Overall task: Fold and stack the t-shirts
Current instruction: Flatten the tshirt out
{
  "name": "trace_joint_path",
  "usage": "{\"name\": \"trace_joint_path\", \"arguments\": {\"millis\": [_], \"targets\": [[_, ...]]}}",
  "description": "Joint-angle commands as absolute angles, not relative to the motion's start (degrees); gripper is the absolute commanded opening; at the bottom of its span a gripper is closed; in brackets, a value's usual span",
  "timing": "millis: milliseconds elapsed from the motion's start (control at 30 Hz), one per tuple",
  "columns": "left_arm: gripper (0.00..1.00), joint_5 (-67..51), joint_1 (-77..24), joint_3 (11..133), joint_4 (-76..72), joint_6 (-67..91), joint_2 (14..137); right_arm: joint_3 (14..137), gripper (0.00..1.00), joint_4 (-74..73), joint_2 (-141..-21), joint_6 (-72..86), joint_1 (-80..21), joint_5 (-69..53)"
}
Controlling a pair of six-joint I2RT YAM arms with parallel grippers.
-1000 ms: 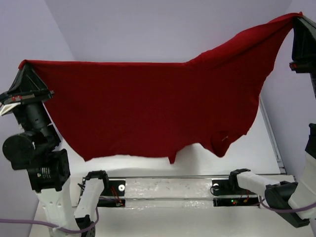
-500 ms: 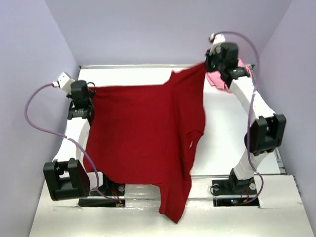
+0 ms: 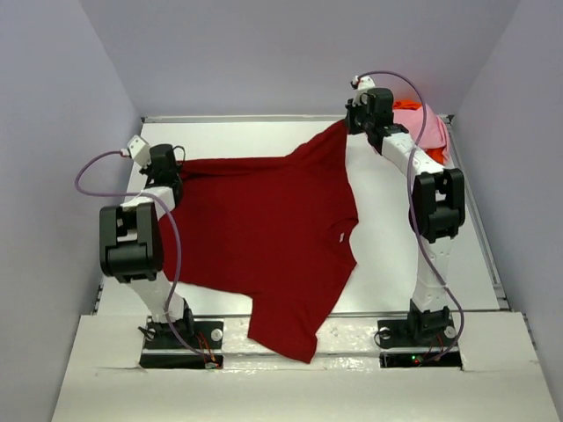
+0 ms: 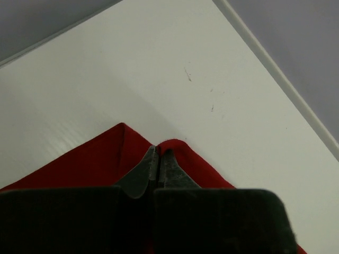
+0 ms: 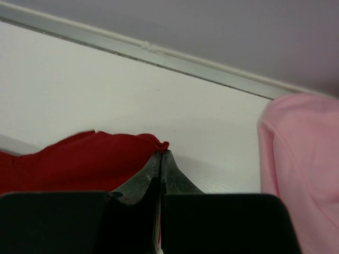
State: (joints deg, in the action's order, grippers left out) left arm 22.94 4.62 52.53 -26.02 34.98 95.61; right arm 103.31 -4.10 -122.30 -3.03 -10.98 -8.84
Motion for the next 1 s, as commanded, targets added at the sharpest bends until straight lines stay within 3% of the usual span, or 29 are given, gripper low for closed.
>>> {"name": "trace_joint_path", "arguments": {"millis": [0, 500, 967], "targets": [[0.0, 20.7, 5.1, 61.7, -32.8, 32.1, 101.1, 110.9, 0.0, 1.8, -125.1, -3.8, -11.2, -9.4], [0.0, 10.8, 7.7, 93.8, -32.5, 25.9, 124.7, 124.0, 0.0, 3.6, -134.5, -2.8, -12.8, -9.7], [0.0, 7.1, 10.4, 100.4, -33.8, 27.4, 131.4, 126.0, 0.0, 4.4, -136.5, -1.1, -13.9, -9.2]]}}
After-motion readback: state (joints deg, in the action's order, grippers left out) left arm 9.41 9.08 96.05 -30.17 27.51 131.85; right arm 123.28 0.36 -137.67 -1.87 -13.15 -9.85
